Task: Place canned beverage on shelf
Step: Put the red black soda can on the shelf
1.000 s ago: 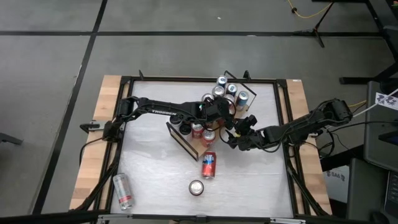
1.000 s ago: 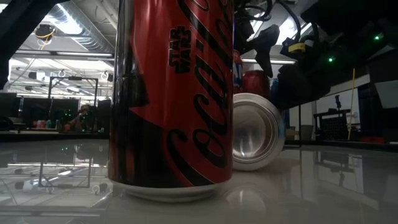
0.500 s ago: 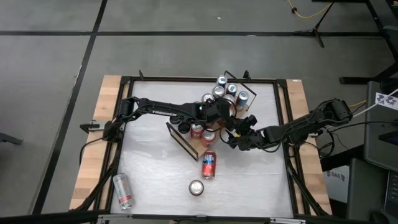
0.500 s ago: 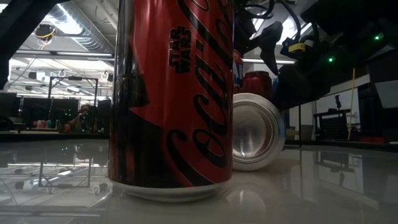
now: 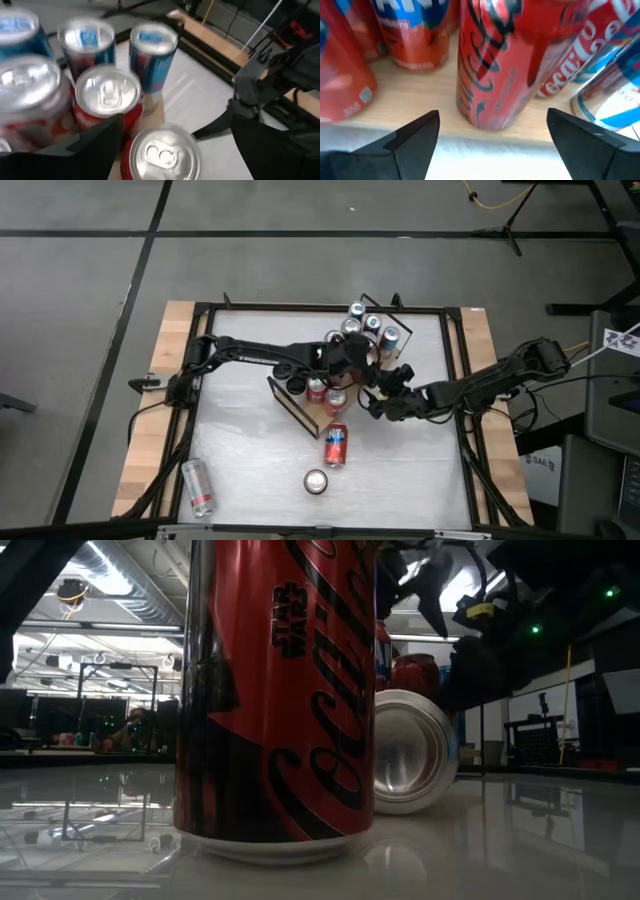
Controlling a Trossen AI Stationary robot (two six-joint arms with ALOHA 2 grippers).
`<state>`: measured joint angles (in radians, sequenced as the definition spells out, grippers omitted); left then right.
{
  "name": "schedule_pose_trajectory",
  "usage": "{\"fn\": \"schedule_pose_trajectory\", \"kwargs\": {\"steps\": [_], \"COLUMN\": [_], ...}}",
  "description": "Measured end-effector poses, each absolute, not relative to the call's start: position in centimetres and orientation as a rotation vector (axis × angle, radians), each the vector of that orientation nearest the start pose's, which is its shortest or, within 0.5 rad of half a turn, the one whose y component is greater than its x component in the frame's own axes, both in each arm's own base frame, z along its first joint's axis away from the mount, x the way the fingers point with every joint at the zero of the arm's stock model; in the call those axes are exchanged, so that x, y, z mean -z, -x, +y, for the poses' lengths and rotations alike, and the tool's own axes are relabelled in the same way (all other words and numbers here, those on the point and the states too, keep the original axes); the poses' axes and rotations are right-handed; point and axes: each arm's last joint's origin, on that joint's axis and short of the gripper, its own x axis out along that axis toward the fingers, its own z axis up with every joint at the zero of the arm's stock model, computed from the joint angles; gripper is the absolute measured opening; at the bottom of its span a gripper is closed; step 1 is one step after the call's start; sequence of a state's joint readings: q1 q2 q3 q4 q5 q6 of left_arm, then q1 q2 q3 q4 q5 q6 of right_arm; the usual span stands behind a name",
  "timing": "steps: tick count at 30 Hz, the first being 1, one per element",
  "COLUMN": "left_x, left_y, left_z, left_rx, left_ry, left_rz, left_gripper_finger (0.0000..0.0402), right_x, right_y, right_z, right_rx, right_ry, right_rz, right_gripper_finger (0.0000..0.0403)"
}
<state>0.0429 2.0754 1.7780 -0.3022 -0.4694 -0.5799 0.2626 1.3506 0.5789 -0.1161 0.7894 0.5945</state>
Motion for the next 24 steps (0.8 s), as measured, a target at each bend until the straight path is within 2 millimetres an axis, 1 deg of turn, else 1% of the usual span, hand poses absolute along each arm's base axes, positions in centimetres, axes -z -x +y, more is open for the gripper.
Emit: {"fn": "schedule_pose_trajectory", "kwargs": {"steps": [5,11,17,19,24], "left_x": [-28.9,-31.9,-33.1,-33.1,-33.0], "left_y": [-46.5,-44.9,-43.4,-43.1,-43.1], "left_z": [3.4,3.3,3.2,3.2,3.2], "left_rx": [-0.644,-0.601,-0.564,-0.557,-0.526], "left_ry": [0.354,0.224,0.063,0.025,-0.068], "left_rz": [0.417,0.43,0.514,0.548,0.584], "left_gripper_finger": [0.0361,0.0361,0.0361,0.0361,0.0361], "right_x": [-17.4,-17.7,-17.7,-17.7,-17.7], "right_y": [-23.0,-22.9,-23.0,-23.0,-23.1], "right_z": [4.1,4.1,4.1,4.2,4.4], "right_rx": [0.679,0.663,0.648,0.624,0.527], "right_ry": [-0.128,-0.145,-0.153,-0.134,-0.067], "right_rz": [0.558,0.551,0.556,0.574,0.631], "right_gripper_finger": [0.0358,0.0358,0.0358,0.0358,0.0358]}}
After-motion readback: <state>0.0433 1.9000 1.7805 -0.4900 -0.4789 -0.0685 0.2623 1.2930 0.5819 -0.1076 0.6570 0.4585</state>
